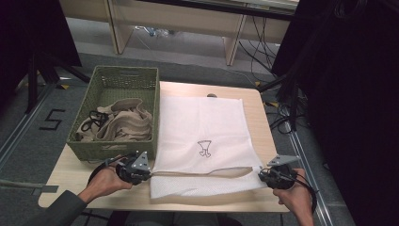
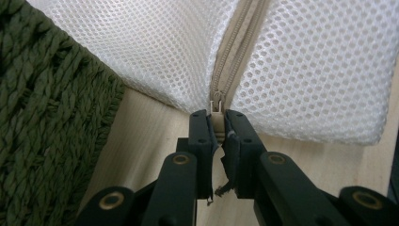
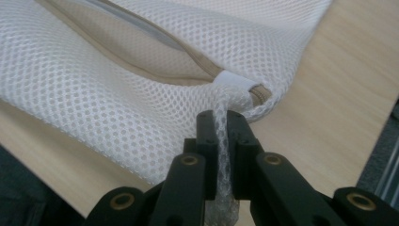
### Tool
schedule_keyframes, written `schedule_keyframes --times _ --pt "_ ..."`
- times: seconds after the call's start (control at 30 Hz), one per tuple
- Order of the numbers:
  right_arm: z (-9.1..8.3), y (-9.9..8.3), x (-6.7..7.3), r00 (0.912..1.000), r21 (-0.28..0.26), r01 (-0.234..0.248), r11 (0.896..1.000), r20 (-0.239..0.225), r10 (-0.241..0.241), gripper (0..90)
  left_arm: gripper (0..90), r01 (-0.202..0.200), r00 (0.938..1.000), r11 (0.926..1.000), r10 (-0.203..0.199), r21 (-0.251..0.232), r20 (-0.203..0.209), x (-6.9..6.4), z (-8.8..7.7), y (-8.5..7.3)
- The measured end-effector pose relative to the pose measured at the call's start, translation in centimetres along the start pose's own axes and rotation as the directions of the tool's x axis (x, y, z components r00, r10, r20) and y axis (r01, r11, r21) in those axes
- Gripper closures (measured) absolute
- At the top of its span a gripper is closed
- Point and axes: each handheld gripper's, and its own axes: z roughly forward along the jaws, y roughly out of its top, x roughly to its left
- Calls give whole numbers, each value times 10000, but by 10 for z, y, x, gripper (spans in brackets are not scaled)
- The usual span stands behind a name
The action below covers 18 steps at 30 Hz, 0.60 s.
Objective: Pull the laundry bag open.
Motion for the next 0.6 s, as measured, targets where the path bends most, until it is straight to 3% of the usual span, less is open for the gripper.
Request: schedule_keyframes --times 0.23,0.43,0.6 --pt "4 -1 2 9996 91 271 9996 -5 -271 805 813 107 9999 9999 -107 -10 11 0 1 0" --pt "2 2 5 9986 129 438 9990 304 -442 674 797 247 9997 9994 -248 -261 -36 -1 -3 1" --pt "-1 5 7 9969 -172 377 9991 696 -364 579 762 454 9989 9976 -458 -532 -68 -3 -7 3"
